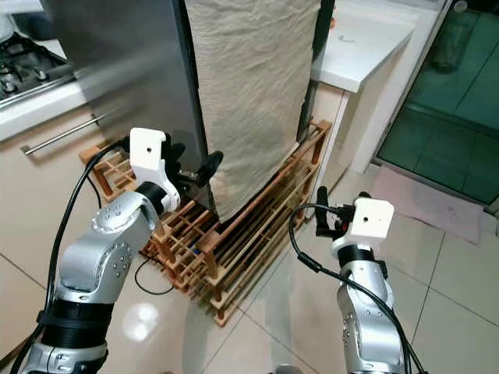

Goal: Restocking fridge

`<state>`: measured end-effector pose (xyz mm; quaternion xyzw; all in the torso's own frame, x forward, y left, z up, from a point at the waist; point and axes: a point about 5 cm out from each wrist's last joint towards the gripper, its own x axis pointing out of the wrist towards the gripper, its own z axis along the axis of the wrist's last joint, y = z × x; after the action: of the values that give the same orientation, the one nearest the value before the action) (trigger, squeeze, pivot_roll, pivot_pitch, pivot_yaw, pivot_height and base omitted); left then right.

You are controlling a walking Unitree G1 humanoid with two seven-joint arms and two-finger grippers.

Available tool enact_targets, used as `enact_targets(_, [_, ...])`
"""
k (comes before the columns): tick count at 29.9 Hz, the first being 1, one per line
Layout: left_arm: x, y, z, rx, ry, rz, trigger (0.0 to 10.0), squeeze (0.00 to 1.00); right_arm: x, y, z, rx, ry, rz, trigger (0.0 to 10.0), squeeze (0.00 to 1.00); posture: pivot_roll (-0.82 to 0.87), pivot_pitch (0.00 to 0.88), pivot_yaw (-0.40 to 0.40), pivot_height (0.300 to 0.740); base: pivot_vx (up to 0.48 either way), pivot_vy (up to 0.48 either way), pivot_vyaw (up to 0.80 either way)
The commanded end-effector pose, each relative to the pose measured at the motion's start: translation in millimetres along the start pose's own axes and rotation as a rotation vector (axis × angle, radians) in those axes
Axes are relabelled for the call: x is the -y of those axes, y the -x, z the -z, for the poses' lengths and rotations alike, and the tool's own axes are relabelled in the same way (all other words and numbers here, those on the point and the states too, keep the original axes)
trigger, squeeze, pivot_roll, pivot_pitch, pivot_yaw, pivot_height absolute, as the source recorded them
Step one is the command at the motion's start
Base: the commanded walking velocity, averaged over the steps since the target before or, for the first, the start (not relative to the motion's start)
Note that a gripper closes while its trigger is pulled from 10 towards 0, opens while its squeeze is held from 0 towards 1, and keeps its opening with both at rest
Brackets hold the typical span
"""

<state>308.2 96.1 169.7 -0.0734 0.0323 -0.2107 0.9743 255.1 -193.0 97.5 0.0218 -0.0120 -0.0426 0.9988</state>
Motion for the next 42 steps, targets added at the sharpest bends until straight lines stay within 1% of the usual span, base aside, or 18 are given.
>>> enact_targets(1, [5.1,-2.3,-1,0.001,0.001,0.023,10.0,0.00,2.5,-0.4,3,-0.019,0.000,0.003,10.0,0.00,-0.13,0.000,0.037,0.740,0.000,0.000,0.00])
enact_targets(3, [7.4,-3.9,-2,0.009,0.004,0.030,10.0,0.00,1.8,-0.4,4,-0.022,-0.001,0.000,10.0,0.00,-0.13,0.000,0.037,0.740,0.000,0.000,0.00])
enact_targets(5, [17.2,-10.2,-4,0.033,-0.035,0.065,10.0,0.00,-0.3,-1.4,6,-0.040,-0.032,-0.002,10.0,0.00,-0.12,0.000,0.034,0.740,0.000,0.000,0.00])
enact_targets(6, [17.2,-10.2,-4,0.033,-0.035,0.065,10.0,0.00,-0.3,-1.4,6,-0.040,-0.032,-0.002,10.0,0.00,-0.12,0.000,0.034,0.740,0.000,0.000,0.00])
enact_targets(9, [17.9,-20.1,-2,0.041,-0.070,0.048,10.0,0.00,-6.3,-3.3,4,-0.037,-0.019,-0.047,10.0,0.00,-0.13,0.000,0.036,0.740,0.000,0.000,0.00])
enact_targets(16, [18.6,-25.1,-2,0.056,-0.063,0.024,10.0,0.00,-8.3,-0.9,5,-0.043,-0.016,-0.072,10.0,0.00,-0.14,0.000,0.035,0.740,0.000,0.000,0.00])
enact_targets(17, [19.7,-26.9,-2,0.062,-0.051,0.023,10.0,0.00,-14.8,3.6,6,-0.038,0.025,-0.152,10.0,0.00,-0.15,0.000,0.034,0.740,0.000,0.000,0.00])
enact_targets(19, [20.6,-28.7,-2,0.069,-0.044,0.033,10.0,0.00,-19.2,7.0,6,-0.023,0.076,-0.215,10.0,0.00,-0.15,0.000,0.035,0.740,0.000,0.000,0.00])
enact_targets(22, [18.6,-33.1,-2,0.067,-0.053,0.019,10.0,0.00,-28.7,17.6,5,0.009,0.191,-0.369,10.0,0.00,-0.15,0.000,0.037,0.740,0.000,0.000,0.00])
enact_targets(25, [17.2,-37.4,0,0.061,-0.053,0.014,10.0,0.00,-29.2,23.1,4,0.030,0.257,-0.449,10.0,0.00,-0.15,0.000,0.036,0.740,0.000,0.000,0.00])
enact_targets(28, [17.2,-40.2,1,0.060,-0.045,0.014,10.0,0.00,-26.6,23.4,4,0.035,0.274,-0.462,10.0,0.00,-0.15,0.000,0.036,0.740,0.000,0.000,0.00])
enact_targets(32, [24.4,-45.5,-1,0.072,-0.004,0.066,10.0,0.00,-25.9,21.9,0,0.062,0.277,-0.462,10.0,0.00,-0.15,0.000,0.036,0.740,0.000,0.000,0.00])
enact_targets(33, [35.1,-46.7,1,0.052,0.011,0.146,10.0,0.00,-29.8,22.6,-2,0.084,0.278,-0.471,10.0,0.00,-0.16,0.000,0.037,0.740,0.000,0.000,0.00])
enact_targets(34, [35.1,-46.7,1,0.052,0.011,0.146,10.0,0.00,-29.8,22.6,-2,0.084,0.278,-0.471,10.0,0.00,-0.16,0.000,0.037,0.740,0.000,0.000,0.00])
enact_targets(36, [45.3,-47.1,3,0.037,0.018,0.220,10.0,0.00,-33.5,24.0,-3,0.096,0.280,-0.480,10.0,0.00,-0.16,0.000,0.038,0.740,0.000,0.000,0.00])
enact_targets(37, [45.3,-47.1,3,0.037,0.018,0.220,10.0,0.00,-33.5,24.0,-3,0.096,0.280,-0.480,10.0,0.00,-0.16,0.000,0.038,0.740,0.000,0.000,0.00])
enact_targets(38, [54.4,-47.2,5,0.027,0.014,0.285,10.0,0.00,-35.5,25.0,-2,0.094,0.272,-0.481,10.0,0.00,-0.16,0.000,0.038,0.740,0.000,0.000,0.00])
enact_targets(42, [66.1,-49.4,6,0.034,-0.005,0.356,10.0,0.00,-38.0,25.9,1,0.092,0.260,-0.477,10.0,0.00,-0.15,0.000,0.039,0.740,0.000,0.000,0.00])
